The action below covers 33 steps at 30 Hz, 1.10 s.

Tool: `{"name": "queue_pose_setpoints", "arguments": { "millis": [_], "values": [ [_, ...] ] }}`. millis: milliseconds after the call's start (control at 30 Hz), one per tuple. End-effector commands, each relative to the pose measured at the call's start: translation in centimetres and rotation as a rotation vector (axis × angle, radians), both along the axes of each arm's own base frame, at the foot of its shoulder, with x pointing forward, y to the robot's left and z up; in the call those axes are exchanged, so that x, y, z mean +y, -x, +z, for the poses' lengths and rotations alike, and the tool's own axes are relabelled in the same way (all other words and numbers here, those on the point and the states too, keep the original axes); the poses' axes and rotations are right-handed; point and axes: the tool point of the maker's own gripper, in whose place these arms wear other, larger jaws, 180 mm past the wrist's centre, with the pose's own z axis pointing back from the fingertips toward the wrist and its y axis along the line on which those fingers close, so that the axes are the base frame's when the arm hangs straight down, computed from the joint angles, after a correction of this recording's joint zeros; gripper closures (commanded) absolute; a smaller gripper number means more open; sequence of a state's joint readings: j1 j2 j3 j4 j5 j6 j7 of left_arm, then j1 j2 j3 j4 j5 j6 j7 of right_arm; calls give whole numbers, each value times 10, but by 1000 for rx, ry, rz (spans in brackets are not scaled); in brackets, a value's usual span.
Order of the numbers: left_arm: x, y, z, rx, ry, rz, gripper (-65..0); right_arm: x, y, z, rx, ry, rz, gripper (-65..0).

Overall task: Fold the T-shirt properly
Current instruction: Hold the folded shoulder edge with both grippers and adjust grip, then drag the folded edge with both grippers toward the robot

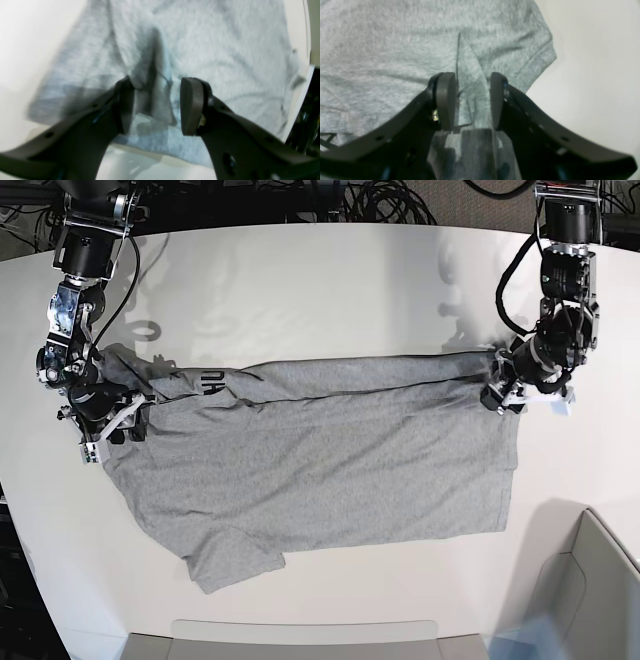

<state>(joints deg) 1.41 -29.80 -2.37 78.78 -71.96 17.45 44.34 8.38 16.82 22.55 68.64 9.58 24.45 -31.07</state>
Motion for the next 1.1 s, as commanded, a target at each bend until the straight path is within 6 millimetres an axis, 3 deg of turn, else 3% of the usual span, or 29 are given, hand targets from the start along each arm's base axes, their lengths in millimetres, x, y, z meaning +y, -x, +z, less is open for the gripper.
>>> {"name": "queue_pose_setpoints", "arguments": {
  "millis": [0, 133, 300, 367, 400, 467, 533, 600, 700, 800, 900, 1067],
  "values": [
    [20, -9, 16, -43, -31, 33, -331, -5, -13, 23, -71, 4, 4, -236],
    [44, -11, 31, -81, -20, 103, -317, -4, -15, 24, -77, 1, 4, -236],
    [21, -20, 64, -136, 24, 10, -306, 8, -19, 51, -150, 27, 41, -201],
    [7, -26, 78, -181, 20, -30, -240, 23, -21, 66, -200, 23, 61, -128],
    [-4, -27, 76, -183, 35, -44, -184, 28, -21, 75, -226, 26, 70, -87],
    [-9, -38, 77, -190, 27, -53, -86, 35, -17, 75, -228, 25, 78, -46],
    [-21, -38, 51, -120, 12, -69, 0, 34, -13, 65, -172, 32, 76, -48],
    [-28, -29, 18, -23, -39, -97, 0, 35, -8, 53, -114, 31, 89, -45],
    [-31, -21, -13, 71, -119, -124, 0, 40, -2, 34, -64, 15, 116, -45],
    [-34, -14, -26, 106, -161, -130, 0, 30, 7, 5, 21, -4, 93, -45],
    [-32, -6, -32, 133, -177, -140, 0, 24, 15, -10, 68, -10, 81, -45],
    [-21, 51, -63, 254, -192, -155, 0, 22, 42, -35, 141, -12, 80, -46]
  ]
}}
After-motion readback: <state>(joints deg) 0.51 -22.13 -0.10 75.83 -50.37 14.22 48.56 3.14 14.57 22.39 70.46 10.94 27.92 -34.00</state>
